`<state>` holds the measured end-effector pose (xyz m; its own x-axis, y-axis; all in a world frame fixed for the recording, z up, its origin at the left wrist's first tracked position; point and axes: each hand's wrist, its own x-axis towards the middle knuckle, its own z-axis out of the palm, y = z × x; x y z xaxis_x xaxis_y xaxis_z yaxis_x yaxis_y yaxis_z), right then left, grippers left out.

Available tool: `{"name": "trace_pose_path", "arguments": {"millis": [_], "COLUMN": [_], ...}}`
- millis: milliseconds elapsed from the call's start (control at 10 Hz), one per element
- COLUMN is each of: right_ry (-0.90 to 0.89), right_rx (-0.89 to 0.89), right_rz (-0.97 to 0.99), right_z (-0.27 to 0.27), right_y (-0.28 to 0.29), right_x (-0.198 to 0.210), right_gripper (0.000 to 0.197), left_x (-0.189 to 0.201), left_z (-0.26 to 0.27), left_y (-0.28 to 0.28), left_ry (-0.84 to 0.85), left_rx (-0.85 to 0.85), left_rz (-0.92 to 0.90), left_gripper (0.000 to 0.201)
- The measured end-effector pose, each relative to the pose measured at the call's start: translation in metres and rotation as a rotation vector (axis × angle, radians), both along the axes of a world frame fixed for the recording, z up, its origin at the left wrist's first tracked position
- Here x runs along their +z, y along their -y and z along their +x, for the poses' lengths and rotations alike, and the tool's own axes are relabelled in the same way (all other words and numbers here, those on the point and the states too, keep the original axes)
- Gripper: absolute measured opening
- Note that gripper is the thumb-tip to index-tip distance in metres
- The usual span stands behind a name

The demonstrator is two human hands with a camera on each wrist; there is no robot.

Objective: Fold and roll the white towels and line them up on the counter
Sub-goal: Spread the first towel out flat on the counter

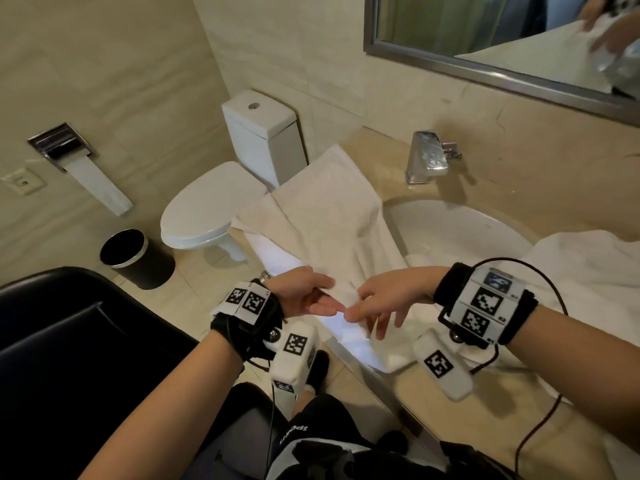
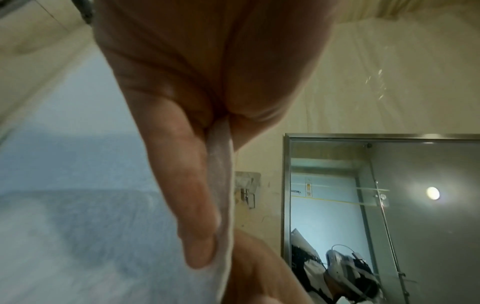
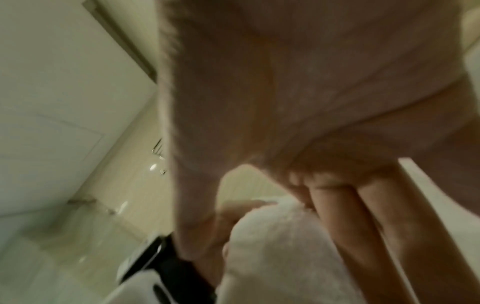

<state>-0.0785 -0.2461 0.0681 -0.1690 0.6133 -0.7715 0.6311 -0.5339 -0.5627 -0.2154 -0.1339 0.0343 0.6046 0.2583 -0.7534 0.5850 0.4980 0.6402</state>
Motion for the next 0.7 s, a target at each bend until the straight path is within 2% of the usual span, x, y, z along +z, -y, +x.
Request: {"name": "trace_pose_path", "arguments": {"millis": [100, 200, 300, 400, 500, 600, 700], "right_ry": [0.152, 0.244, 0.255, 0.121, 0.030, -0.010, -0.014], "right_rx": [-0.081, -0.064, 0.010, 0.086, 0.130, 0.137, 0.039], "right_rz": [0.129, 0.200, 0.261, 0.283, 0.234, 0.155, 0.085], "right_z": [0.000, 0.007, 0.015, 0.020, 0.023, 0.032, 0.048], "right_y": [0.004, 0.006, 0.013, 0.023, 0.031, 0.037, 0.046], "right_x": [-0.007, -0.009, -0.006, -0.003, -0.001, -0.004, -0.006], "right_gripper": [0.015, 0.023, 0.026, 0.008, 0.023, 0.026, 0.039], "left_x": [-0.001, -0.002, -0.010, -0.036, -0.062, -0.068, -0.044], "left_z": [0.011, 0.016, 0.020, 0.025, 0.022, 0.014, 0.022], "left_y": [0.004, 0.004, -0.007, -0.019, -0.033, -0.055, -0.077], "left_ry": [0.004, -0.001, -0.093, -0.161, -0.156, -0.214, -0.210], "left_rx": [-0.015, -0.081, -0.053, 0.243, 0.428, 0.579, 0.699], "left_rz": [-0.073, -0.101, -0.008, 0.105, 0.186, 0.247, 0.301], "left_gripper": [0.025, 0.033, 0.030, 0.020, 0.017, 0.025, 0.049]}}
